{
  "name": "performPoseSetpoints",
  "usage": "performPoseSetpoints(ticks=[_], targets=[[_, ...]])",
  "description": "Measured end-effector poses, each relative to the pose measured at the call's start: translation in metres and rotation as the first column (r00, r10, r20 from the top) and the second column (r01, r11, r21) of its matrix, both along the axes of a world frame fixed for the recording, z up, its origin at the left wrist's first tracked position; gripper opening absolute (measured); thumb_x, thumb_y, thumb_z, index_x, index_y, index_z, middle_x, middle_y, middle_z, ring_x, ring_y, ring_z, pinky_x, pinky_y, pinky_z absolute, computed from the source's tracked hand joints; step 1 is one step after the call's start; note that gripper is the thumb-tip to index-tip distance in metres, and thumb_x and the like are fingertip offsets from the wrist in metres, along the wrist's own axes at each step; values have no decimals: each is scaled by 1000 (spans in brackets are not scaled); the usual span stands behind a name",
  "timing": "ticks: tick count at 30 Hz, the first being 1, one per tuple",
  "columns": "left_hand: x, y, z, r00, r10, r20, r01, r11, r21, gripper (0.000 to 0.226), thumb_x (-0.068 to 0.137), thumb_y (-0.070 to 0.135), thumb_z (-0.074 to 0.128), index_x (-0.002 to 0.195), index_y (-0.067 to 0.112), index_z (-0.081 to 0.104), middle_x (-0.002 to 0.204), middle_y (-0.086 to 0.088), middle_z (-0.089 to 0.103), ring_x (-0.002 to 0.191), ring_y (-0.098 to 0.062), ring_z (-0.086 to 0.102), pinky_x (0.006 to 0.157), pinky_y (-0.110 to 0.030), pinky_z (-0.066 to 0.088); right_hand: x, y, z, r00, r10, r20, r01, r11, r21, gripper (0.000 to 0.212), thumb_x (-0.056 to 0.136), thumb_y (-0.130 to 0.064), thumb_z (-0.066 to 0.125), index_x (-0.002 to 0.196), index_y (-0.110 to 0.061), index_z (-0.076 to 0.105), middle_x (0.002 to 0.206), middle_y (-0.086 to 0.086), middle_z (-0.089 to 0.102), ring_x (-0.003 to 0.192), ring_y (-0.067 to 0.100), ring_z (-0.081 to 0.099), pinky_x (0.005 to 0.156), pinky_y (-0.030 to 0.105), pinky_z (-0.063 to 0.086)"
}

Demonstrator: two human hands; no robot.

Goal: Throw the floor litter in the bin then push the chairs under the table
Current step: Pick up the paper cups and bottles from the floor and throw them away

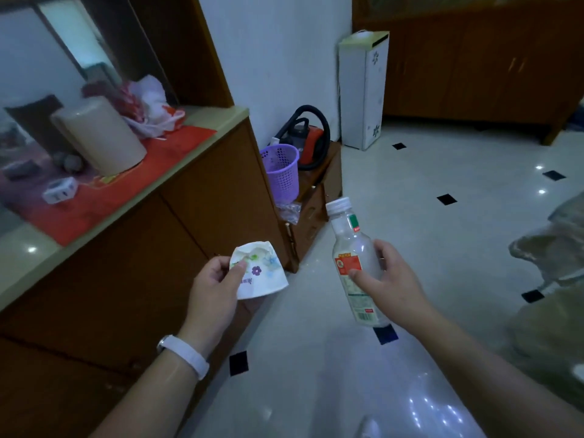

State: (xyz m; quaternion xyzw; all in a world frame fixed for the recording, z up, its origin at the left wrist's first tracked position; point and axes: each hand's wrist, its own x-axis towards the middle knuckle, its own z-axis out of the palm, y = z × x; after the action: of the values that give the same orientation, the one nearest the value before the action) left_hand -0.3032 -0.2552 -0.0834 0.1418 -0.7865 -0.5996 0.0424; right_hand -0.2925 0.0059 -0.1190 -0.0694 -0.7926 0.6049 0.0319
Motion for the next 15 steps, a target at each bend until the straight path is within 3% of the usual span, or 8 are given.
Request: performPoseSetpoints(ticks=[3, 9, 15], targets=[[-52, 23, 2, 999, -36, -23, 35, 999, -18, 12, 97, 26, 60, 99, 16, 66, 89, 3, 75, 76, -7, 72, 55, -20, 52, -40, 30, 6, 999, -42, -16, 42, 999, -23, 31, 81, -19, 75, 96, -35, 54, 98, -11, 66, 81, -6, 62, 66, 11, 46], [-143, 71, -15, 987, -161, 0, 161, 986, 52, 10, 96, 18, 61, 93, 10, 66, 85, -3, 75, 76, -17, 71, 62, -29, 53, -99, 68, 7, 988, -157, 16, 157, 988, -9, 30, 81, -26, 74, 100, -37, 54, 100, -13, 65, 88, 0, 64, 73, 25, 49], [-252, 107, -48, 960, -281, -11, 279, 948, 156, 9, 95, 15, 61, 88, 13, 67, 77, 3, 75, 70, -10, 69, 58, -22, 53, -167, 88, -2, 957, -290, 32, 288, 956, 58, 35, 82, -28, 74, 108, -35, 52, 101, -15, 63, 86, -3, 62, 69, 19, 45]])
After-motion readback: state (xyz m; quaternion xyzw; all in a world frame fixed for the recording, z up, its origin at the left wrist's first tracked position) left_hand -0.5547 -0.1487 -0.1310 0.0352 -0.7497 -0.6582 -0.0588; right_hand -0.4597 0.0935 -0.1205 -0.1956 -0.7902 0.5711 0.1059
